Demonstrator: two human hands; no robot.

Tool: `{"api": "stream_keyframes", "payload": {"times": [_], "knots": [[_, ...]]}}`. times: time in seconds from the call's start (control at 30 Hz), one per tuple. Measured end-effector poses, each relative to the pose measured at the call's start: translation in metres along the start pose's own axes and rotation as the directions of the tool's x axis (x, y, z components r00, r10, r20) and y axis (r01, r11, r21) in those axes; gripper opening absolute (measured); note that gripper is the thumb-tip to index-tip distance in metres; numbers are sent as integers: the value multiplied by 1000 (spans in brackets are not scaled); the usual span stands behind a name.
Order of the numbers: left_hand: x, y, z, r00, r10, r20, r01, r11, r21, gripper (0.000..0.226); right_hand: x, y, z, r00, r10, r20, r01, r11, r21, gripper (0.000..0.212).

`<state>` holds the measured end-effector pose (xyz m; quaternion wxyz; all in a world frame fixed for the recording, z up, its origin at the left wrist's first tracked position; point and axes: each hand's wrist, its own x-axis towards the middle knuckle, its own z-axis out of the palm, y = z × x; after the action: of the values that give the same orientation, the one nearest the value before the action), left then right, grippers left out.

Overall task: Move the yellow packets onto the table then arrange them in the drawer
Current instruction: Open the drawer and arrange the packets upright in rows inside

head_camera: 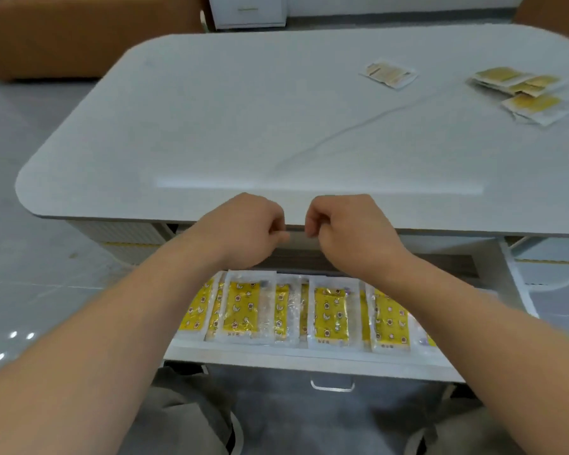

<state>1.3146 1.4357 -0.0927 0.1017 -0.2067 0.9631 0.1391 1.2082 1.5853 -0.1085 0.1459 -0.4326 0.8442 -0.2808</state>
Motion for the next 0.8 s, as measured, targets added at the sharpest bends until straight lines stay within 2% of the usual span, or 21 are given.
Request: {"api": "stream_keyframes", "payload": {"times": [0.1,0.17,0.27,0.37,0.47,0.57,0.7,0.8], "knots": [[13,29,3,972,65,-226,-104,981,-164,16,2,28,-34,982,98,-163,-94,995,35,35],[30,49,9,942,94,-323,-172,960,-221,14,8,56,-56,942,186,-278,-178,983,56,36],[70,75,18,898,155,-411,-259,943,-209,17,25,108,-83,856,246,-454,-288,958,-23,33],[131,98,25,883,161,-440,-256,953,-165,28,47,170,-100,779,254,-574,-398,907,-139,44],[197,122,27,867,167,-469,-229,970,-78,37,71,225,-119,734,299,-609,-517,828,-216,53],[259,142,23,858,178,-481,-189,982,26,47,94,263,-142,725,343,-597,-600,740,-303,61],[331,161,12,889,126,-441,-95,991,92,68,117,295,-158,679,474,-560,-688,677,-262,83],[368,164,6,906,44,-420,-19,998,63,87,126,301,-157,665,516,-540,-715,649,-261,88]]}}
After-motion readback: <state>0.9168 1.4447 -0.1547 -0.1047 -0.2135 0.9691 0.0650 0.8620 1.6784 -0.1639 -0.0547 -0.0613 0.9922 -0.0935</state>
